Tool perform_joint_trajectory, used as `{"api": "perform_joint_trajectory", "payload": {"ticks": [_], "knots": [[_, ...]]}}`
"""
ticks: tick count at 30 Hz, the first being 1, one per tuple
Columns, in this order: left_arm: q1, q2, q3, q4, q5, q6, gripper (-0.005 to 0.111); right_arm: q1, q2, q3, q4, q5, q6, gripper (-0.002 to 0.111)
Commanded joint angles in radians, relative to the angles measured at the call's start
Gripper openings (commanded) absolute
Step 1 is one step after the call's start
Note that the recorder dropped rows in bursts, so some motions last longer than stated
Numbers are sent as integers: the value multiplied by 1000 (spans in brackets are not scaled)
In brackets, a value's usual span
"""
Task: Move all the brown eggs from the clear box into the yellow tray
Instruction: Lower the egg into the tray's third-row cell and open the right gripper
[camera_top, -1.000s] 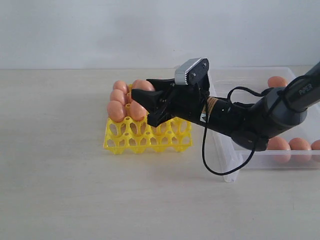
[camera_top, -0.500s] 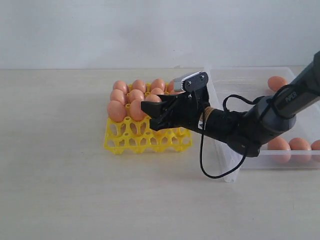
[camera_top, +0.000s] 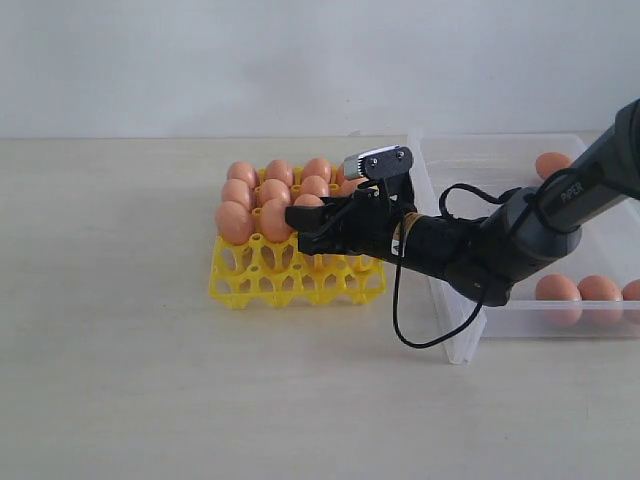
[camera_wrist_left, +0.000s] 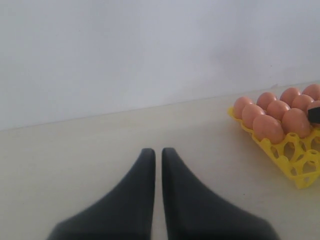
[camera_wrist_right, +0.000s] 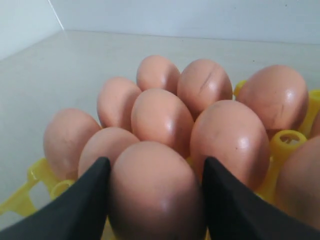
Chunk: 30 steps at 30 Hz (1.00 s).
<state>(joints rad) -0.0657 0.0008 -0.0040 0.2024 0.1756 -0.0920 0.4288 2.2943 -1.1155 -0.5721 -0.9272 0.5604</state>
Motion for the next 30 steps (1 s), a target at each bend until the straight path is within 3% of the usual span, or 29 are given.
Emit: {"api": "perform_joint_trajectory", "payload": {"ticks": [1,5,21,30], "knots": [[-5,-1,4,-2,-3,-5,4,1,-1,-1,-8,43,9,52],[-5,-1,4,-2,-3,-5,4,1,-1,-1,-6,43,7,61],[-5,-1,4,-2,-3,-5,4,1,-104,-1,-4,31,-55,61],[-5,-1,4,-2,-3,-5,4,-1,-226,-1,-140,132,-3,61]]}}
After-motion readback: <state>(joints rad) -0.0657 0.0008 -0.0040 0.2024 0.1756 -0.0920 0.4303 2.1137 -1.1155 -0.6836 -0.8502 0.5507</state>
